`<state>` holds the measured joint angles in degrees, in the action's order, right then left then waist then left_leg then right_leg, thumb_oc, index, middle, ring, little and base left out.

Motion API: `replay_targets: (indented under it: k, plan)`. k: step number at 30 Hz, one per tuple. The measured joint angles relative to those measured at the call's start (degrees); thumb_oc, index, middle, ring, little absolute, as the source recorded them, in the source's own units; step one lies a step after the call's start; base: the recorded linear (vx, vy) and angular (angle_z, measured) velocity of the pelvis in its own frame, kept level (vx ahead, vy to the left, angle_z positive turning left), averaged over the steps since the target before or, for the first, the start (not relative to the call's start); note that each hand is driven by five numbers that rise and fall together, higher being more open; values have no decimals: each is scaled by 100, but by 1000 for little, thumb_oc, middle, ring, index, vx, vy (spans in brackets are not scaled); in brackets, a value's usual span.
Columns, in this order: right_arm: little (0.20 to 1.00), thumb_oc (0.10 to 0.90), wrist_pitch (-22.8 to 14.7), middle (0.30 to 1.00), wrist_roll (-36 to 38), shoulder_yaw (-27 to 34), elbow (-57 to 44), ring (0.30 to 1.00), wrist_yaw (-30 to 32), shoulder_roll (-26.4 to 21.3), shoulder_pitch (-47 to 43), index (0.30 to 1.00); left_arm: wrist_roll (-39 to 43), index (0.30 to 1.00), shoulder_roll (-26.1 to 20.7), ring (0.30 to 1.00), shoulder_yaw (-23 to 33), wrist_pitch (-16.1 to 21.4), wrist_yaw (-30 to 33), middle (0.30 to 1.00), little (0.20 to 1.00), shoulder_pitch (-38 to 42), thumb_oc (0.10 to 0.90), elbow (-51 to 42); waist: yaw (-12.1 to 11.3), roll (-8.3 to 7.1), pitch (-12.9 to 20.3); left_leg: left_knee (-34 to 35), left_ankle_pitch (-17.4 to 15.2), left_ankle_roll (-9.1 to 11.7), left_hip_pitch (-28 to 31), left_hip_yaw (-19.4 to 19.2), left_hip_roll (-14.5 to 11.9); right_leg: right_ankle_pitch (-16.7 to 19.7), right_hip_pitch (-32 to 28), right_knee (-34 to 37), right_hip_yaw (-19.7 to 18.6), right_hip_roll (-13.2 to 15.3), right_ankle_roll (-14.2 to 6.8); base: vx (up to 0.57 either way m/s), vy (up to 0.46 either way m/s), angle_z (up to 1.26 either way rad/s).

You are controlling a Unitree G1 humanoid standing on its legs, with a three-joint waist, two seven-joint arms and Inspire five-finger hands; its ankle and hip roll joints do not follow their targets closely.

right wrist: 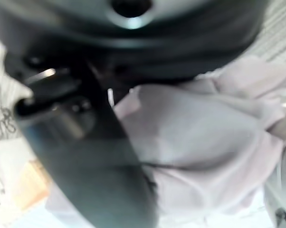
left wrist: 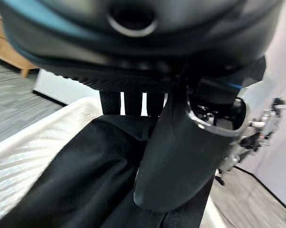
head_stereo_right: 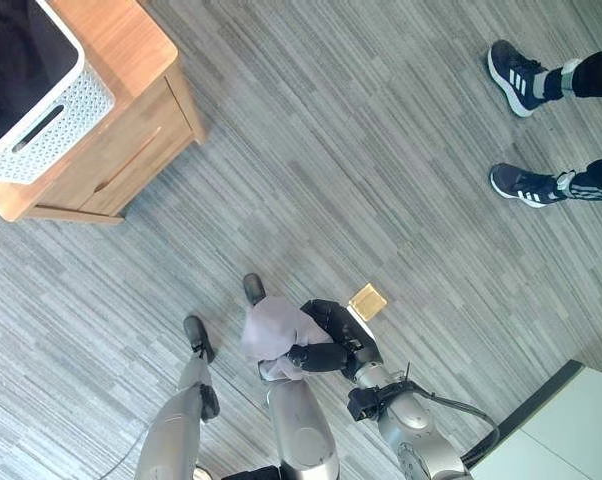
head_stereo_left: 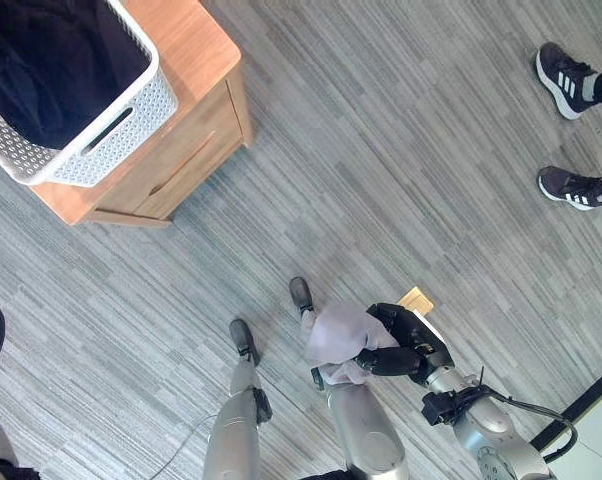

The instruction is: Pick up bed clothes into laundry basket.

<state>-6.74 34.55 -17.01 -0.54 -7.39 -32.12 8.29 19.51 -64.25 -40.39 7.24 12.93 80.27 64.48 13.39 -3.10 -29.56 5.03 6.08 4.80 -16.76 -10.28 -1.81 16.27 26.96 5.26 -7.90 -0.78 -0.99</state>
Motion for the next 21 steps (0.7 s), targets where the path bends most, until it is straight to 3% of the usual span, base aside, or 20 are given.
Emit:
replay_targets:
  k: [4, 12, 19, 21]
  plan:
    - [300, 400, 3, 300, 1, 8, 3, 300, -5, 0, -2, 300, -118, 900, 8, 900, -230, 1, -129, 900, 900, 179, 800, 2, 35, 6, 0, 0, -3, 0, 45, -27, 9, 14, -33, 0, -19, 2, 20, -1, 10, -3]
    - [300, 400, 5, 300, 0, 8, 16, 300, -2, -5, -3, 300, -147, 900, 8, 900, -156, 4, -148, 900, 900, 133, 800, 34, 7, 26, -1, -1, 18, 13, 134, -28, 2, 53, -120, 0, -18, -7, 71, 0, 0, 0]
    - [300, 400, 5, 300, -1, 20, 25, 300, 12, -9, -4, 300, 501, 900, 52, 900, 672, 2, -93, 900, 900, -64, 800, 51, -10, 30, 1, 0, 25, 18, 224, 9, -6, 53, -225, 1, 18, -5, 72, -7, -10, 1]
    - [300, 400, 7, 300, -1, 11, 27, 300, 29, -60, -21, 300, 522, 900, 52, 900, 691, 3, -92, 900, 900, -74, 800, 36, -17, 31, 1, 0, 25, 18, 244, 11, -6, 53, -250, 0, 20, -5, 72, 0, 0, 0]
